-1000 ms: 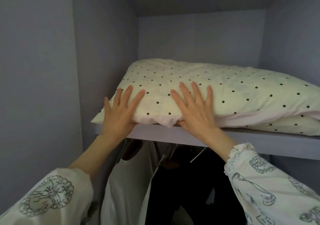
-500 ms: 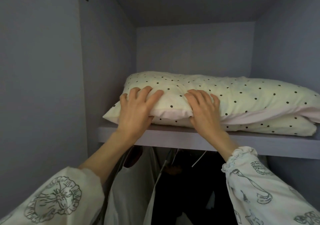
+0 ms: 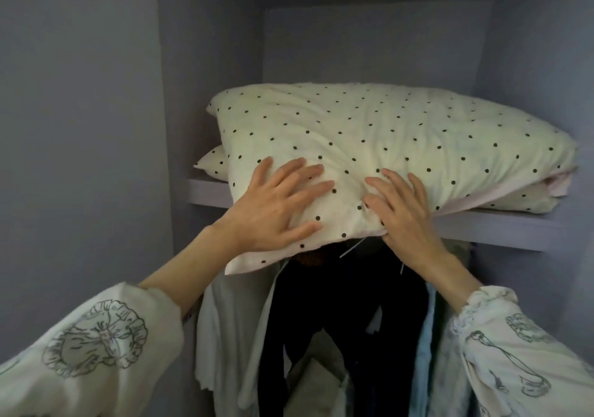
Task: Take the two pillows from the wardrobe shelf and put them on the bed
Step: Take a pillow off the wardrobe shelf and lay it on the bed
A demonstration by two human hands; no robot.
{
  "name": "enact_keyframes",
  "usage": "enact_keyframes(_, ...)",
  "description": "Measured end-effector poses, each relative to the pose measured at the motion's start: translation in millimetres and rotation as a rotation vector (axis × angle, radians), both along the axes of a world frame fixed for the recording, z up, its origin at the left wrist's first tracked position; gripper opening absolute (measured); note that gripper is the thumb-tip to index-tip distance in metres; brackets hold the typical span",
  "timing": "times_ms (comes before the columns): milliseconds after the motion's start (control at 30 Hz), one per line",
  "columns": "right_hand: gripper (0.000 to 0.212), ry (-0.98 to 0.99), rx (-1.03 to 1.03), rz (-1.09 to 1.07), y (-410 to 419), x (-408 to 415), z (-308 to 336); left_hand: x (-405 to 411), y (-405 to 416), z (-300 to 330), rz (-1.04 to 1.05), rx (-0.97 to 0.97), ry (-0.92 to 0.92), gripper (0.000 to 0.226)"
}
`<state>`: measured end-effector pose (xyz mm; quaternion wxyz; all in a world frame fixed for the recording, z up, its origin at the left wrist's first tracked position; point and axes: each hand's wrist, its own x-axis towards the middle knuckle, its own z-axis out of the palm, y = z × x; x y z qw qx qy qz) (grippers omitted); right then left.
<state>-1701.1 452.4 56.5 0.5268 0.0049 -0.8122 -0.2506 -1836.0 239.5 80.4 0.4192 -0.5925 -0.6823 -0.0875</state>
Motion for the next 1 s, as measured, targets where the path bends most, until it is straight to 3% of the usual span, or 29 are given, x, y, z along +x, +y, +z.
enact_keyframes(167,0.038,-0.063,-0.011,-0.033,-0.1,6.9,-20.4,-2.4,28.0,-10.6,0.104,0.041,-0.174,0.061)
enact_keyframes(267,0.042,-0.203,-0.029,-0.058,6.2,14.0,-20.9,-7.9,41.5,-24.3,0.19,0.035,-0.139,0.063)
enact_keyframes(400,0.03,-0.311,-0.086,-0.055,12.7,17.3,-13.8,-11.6,50.4,-42.3,0.218,0.03,-0.101,0.062)
enact_keyframes(633,0.054,-0.048,-0.373,-0.252,18.1,-35.1,37.9,-27.2,52.6,-49.7,0.142,0.11,-0.023,0.058)
enact_keyframes(1000,0.053,0.119,-0.137,-0.276,44.9,-47.2,-1.1,-64.3,87.7,89.1,0.27,0.349,0.042,0.058)
